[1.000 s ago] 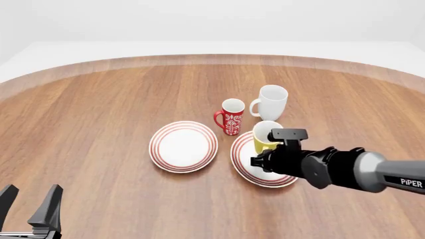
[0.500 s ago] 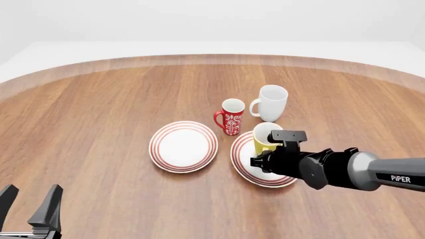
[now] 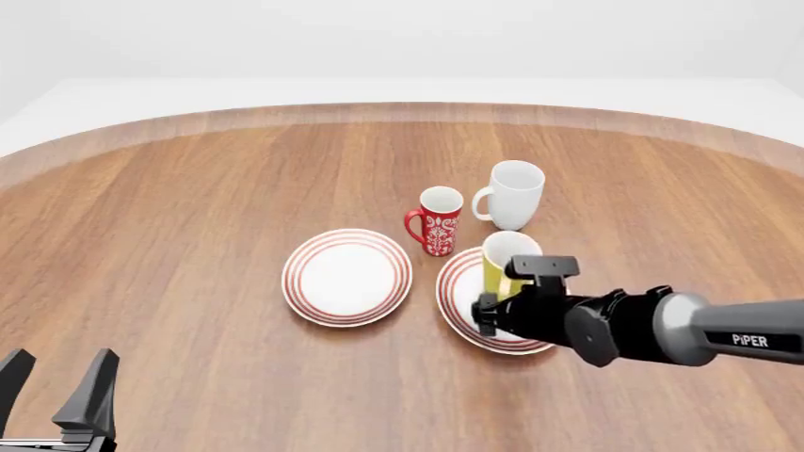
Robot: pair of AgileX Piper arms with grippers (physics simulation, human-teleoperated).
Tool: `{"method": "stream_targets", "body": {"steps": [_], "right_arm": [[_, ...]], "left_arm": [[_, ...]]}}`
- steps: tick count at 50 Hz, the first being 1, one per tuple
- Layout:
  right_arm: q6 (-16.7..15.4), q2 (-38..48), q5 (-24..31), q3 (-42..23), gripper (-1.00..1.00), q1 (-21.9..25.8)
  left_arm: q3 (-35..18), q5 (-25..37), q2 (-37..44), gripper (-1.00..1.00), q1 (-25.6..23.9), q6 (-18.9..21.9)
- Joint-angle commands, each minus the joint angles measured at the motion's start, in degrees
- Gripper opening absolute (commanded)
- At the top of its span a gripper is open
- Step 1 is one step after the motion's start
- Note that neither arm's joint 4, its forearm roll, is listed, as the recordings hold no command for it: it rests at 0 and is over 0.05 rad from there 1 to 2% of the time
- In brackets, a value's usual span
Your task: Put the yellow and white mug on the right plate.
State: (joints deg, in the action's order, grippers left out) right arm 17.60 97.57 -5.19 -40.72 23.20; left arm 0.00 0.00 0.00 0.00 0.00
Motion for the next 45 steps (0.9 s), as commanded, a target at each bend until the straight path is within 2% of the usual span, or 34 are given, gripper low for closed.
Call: {"method": "stream_targets", "body": {"steps": [1, 30, 45], "right_arm": [[-0.27, -1.99, 0.80, 2.48, 1.00, 0.35], [-0.60, -6.79, 2.82, 3.72, 1.00, 1.20], [-1.05, -11.90, 5.13, 4.87, 1.00, 1.58]], "left_arm": [[0.00, 0.00, 0.00, 1.00, 0.00, 0.00], [0.00, 0.00, 0.00, 1.00, 0.00, 0.00], [0.00, 0.00, 0.00, 1.00, 0.00, 0.00]]}}
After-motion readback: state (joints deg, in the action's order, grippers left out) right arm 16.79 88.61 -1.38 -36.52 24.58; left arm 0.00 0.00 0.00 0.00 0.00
